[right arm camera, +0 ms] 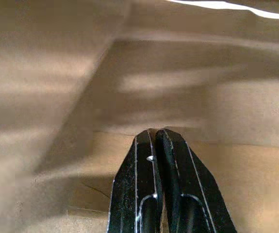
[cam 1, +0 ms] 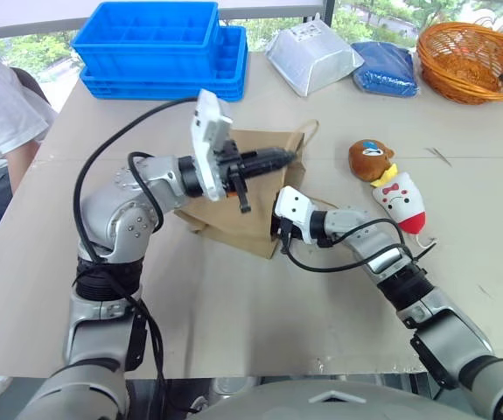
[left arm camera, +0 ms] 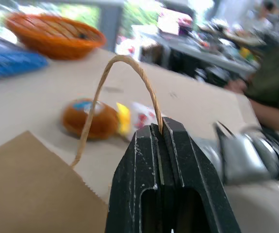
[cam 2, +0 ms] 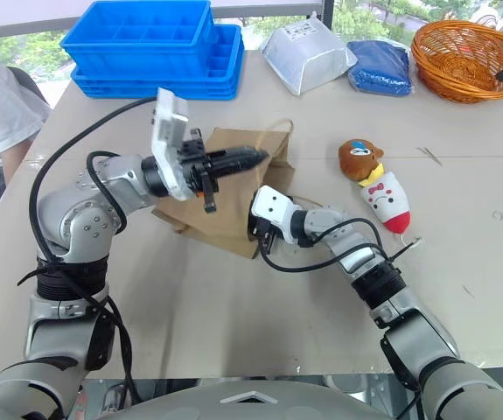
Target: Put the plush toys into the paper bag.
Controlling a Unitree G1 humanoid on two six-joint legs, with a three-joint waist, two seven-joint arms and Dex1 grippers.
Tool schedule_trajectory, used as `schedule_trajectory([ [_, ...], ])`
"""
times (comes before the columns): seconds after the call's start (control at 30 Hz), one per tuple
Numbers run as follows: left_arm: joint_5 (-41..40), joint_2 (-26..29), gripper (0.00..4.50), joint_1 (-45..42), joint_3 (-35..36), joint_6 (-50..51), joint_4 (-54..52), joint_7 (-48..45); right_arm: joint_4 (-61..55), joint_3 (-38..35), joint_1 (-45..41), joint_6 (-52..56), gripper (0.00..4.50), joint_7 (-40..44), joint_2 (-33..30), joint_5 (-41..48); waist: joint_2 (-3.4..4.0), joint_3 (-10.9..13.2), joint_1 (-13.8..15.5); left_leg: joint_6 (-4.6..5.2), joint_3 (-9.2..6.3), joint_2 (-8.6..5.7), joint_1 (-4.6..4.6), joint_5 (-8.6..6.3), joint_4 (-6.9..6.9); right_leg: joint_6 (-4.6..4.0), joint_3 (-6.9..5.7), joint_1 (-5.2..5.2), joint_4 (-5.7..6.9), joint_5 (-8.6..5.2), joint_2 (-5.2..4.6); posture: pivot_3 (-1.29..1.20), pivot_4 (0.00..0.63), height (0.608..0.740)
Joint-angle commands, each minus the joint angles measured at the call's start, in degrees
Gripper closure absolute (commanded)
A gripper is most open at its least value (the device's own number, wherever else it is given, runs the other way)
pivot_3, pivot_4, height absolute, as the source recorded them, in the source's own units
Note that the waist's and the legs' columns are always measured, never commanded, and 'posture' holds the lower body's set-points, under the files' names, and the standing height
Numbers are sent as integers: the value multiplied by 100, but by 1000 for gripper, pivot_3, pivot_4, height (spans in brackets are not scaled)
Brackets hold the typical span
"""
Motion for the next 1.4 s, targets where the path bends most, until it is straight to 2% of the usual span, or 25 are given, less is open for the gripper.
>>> schedule_trajectory([
  [0.03,-35,-143,4500,-151,615,-220,-102,724,374,-30,66,217,4461,-374,59,-378,0,-1,-2,-1,0,2,4,0,0,0,0,2,3,0,1,0,150,740],
  [0.17,46,-114,4500,-44,884,-372,-211,1070,326,-200,95,393,4461,-649,196,-395,0,-2,-5,-14,0,9,11,8,-2,-10,5,4,6,6,1,0,150,740],
  [0.37,300,10,4500,-91,884,-796,66,1022,105,-625,-47,750,4461,-1365,339,-515,0,-2,37,-21,-2,4,10,12,-2,-14,-3,5,7,10,3,0,150,740],
  [0.5,419,280,4500,58,719,-1057,37,574,-304,-865,-156,815,4461,-1605,438,-462,0,-2,29,-21,-5,-2,2,12,-3,-14,-6,2,4,10,-1,0,150,740],
  [0.6,603,536,4500,177,474,-1359,80,51,-1192,-1306,-131,1510,4461,-1311,520,240,1,-1,17,-21,-4,-2,-4,12,-17,-14,-6,-8,1,9,-1,0,150,740],
  [0.7,747,641,4500,229,323,-1589,125,-238,-1987,-1477,-52,2036,3803,-1099,285,503,1,0,15,-23,-5,1,-6,14,-50,-15,-8,-21,-5,9,-1,0,150,740],
  [0.77,795,630,4500,249,279,-1677,130,-300,-2685,-1583,75,2490,2869,-994,44,726,1,0,15,-23,-9,2,-12,14,-63,-15,-12,-33,-5,9,-1,0,150,740],
  [0.87,856,569,4500,249,194,-1813,172,-405,-4443,-2340,282,3717,1752,-1059,-509,1371,5,2,56,-22,-18,-1,-36,14,-67,-15,-19,-50,-6,9,-5,0,150,740],
  [0.9,864,566,4500,259,183,-1847,171,-441,-4830,-2562,337,4053,1240,-1139,-658,1518,5,2,63,-22,-28,-1,-62,14,-58,-15,-26,-64,-8,9,-7,0,150,740],
  [0.97,965,664,4500,305,95,-1957,144,-624,-5420,-2985,619,4567,387,-1399,-1176,1384,1,-1,56,-21,-24,-7,-96,14,-47,-13,-26,-95,-8,10,-11,0,150,740],
  [1.0,1043,719,4500,329,49,-2035,139,-717,-5626,-3118,806,4684,153,-1445,-1476,1297,-1,-2,62,-21,-24,-9,-95,14,-47,-13,-28,-94,-7,10,-14,0,150,740],
  [1.17,1113,785,4500,353,-21,-2257,213,-986,-5864,-3718,1387,5342,153,-1804,-1964,1308,-1,-1,8,-18,-7,-4,-86,15,-52,-14,-20,-91,-11,9,-5,0,150,740],
  [1.23,1214,782,4500,322,-70,-2414,266,-1069,-5472,-3593,1691,5491,153,-2110,-2317,879,-2,-1,30,-16,-3,0,-81,15,-52,-14,-18,-88,-6,9,-2,0,150,740],
  [1.3,1269,757,4500,277,-115,-2466,296,-1057,-4755,-3250,2011,5099,153,-2358,-2565,452,-5,-4,39,-15,-4,-3,-81,15,-49,-14,-20,-83,-7,9,-2,0,150,740],
  [1.4,1305,716,4500,233,-149,-2496,318,-1030,-4220,-3106,2222,4905,153,-2331,-2447,494,-10,-7,32,-15,-3,-8,-76,16,-48,-14,-18,-75,-9,9,-3,0,150,740],
])
